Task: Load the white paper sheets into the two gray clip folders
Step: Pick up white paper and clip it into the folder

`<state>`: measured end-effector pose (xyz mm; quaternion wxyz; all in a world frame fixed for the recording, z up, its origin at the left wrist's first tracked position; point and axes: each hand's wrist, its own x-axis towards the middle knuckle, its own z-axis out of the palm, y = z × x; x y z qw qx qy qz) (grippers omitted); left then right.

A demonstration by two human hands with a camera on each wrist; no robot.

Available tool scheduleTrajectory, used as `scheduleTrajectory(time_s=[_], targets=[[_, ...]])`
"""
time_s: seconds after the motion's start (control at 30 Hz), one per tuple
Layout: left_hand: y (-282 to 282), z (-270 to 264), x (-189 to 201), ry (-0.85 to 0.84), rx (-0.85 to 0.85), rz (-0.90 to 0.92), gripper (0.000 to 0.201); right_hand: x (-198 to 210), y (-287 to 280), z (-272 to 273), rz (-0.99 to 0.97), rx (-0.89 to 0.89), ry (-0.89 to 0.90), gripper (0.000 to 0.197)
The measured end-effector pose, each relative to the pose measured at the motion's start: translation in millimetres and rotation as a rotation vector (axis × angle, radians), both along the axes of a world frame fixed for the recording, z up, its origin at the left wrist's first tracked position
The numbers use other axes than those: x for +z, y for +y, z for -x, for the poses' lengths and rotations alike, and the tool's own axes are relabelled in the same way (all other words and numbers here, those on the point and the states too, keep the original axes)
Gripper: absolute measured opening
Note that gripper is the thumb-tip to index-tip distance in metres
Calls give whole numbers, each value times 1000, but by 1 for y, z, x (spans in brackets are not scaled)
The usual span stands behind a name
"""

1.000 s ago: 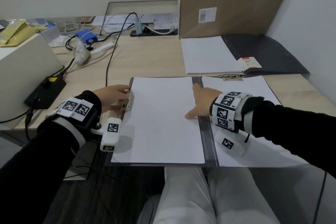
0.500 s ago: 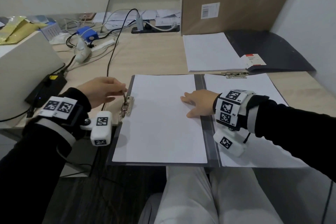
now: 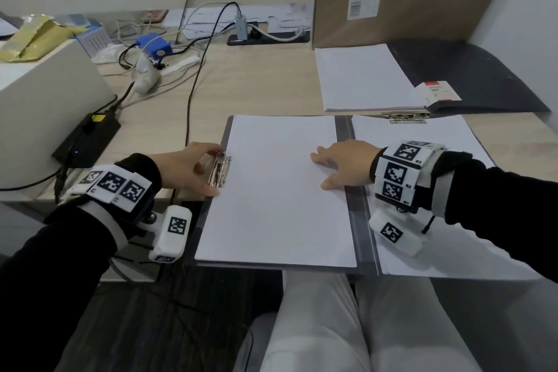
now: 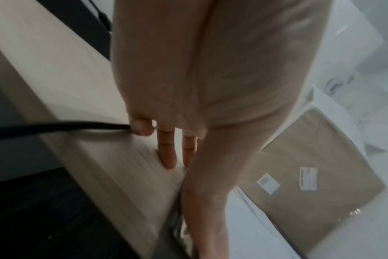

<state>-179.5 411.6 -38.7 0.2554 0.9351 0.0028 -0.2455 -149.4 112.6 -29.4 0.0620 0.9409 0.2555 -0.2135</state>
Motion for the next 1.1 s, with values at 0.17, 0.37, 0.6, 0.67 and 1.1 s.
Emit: scheduleTrajectory(time_s=[0.17, 0.37, 0.6, 0.67, 1.1], targets=[[0, -2, 1, -19, -50, -90, 101, -1, -4, -1, -26, -2, 21, 61], [5, 3, 1, 10, -27, 28, 101, 0, -6, 1, -49, -3, 43, 64], [-7, 5, 4, 60, 150, 220, 96, -2, -14, 5, -386, -173, 46, 62], [-12, 0, 1, 11, 243, 213, 92, 3, -24, 6, -676, -304, -6, 49], [-41, -1, -1, 19, 768, 461, 18, -18, -205, 52, -465, -1013, -90, 69]])
